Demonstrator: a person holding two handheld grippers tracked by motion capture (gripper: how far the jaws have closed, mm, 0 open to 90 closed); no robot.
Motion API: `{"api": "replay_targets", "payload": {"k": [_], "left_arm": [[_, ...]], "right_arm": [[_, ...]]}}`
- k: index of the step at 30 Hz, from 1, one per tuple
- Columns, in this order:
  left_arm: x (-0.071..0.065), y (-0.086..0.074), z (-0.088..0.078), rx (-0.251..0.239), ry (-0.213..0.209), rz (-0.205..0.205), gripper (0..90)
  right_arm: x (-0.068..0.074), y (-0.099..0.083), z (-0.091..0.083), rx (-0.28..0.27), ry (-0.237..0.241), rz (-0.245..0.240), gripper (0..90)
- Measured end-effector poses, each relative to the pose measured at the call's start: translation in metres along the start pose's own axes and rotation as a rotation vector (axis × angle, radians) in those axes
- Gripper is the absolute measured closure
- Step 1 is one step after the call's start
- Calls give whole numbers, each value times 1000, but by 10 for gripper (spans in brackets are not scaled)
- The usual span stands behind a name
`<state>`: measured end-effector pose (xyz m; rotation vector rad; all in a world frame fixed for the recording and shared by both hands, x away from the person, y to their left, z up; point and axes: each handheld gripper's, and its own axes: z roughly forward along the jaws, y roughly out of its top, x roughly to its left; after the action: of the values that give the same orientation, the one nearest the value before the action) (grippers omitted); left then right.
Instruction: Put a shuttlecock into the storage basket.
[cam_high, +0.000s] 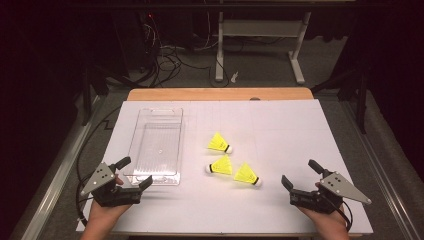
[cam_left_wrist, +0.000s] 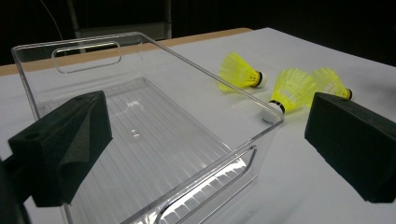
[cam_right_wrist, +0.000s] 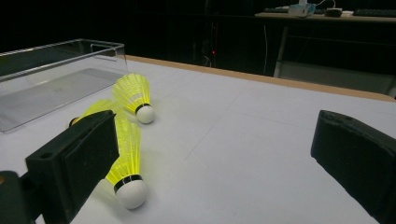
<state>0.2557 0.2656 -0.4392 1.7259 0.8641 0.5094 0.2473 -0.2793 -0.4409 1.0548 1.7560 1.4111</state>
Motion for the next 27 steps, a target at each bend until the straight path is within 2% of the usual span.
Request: {"api": "replay_targets", "payload": {"k": [12, 27], "left_arm": [[-1, 0, 2, 19, 3, 8, 19], [2, 0, -1, 10, 11, 4, 18]], "right_arm": [[1, 2, -1, 3, 4, 1, 17], [0, 3, -1, -1, 3, 16, 18]]}}
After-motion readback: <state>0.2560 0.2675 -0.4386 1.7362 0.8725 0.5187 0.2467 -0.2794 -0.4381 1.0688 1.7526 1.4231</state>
